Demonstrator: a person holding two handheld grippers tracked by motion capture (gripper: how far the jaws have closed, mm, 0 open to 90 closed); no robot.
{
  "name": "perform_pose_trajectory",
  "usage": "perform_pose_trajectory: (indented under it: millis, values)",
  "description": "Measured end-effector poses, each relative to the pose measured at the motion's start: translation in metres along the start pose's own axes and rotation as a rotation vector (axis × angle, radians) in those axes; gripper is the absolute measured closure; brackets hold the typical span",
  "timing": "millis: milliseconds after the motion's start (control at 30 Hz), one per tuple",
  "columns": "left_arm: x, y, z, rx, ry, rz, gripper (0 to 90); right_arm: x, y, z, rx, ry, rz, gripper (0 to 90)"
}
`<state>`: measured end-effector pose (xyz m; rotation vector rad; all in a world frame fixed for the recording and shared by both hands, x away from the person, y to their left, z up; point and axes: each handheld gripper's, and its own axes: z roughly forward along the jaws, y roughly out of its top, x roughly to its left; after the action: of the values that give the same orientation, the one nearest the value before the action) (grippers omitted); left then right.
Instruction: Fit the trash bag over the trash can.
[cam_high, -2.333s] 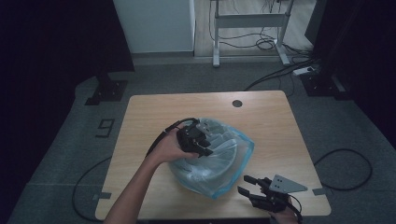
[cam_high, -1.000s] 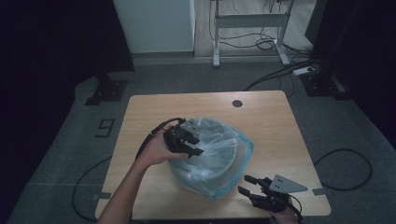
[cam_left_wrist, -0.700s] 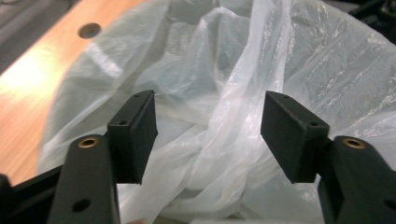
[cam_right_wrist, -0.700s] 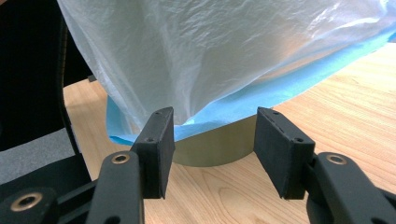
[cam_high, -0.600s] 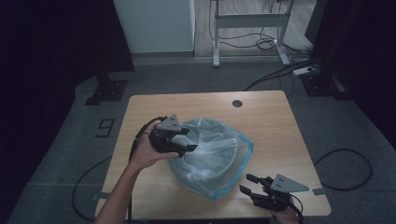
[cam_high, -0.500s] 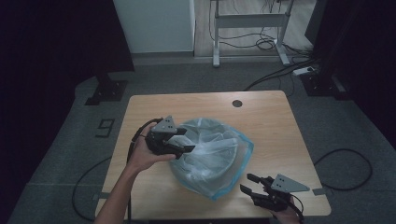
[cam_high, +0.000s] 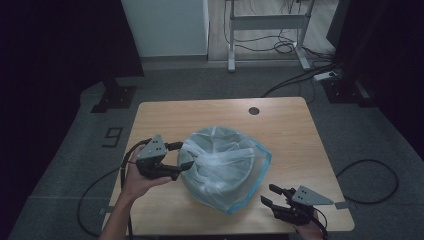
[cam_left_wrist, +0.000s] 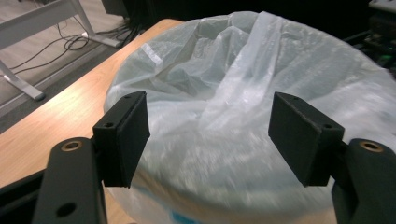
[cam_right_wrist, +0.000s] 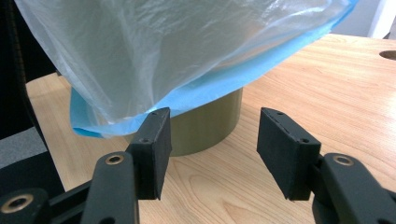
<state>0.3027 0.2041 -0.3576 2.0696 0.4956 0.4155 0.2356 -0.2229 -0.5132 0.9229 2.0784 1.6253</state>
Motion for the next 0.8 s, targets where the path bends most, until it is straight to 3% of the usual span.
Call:
perform_pose_trajectory:
  millis: [233,567,800]
  values:
    - [-0.006,-0.023,-0.015,0.003,0.026,-0.011,28.2,-0.002,-0.001,0.000,0.013,-0.014,0.001,43.6]
    - [-0.012,-0.065,-0.029,0.047,0.058,-0.041,28.3,-0.004,-0.005,0.001,0.029,-0.024,0.005,43.6]
    - [-0.010,-0.078,-0.034,0.045,0.068,-0.068,28.3,-0.004,-0.005,0.002,0.033,-0.025,0.006,43.6]
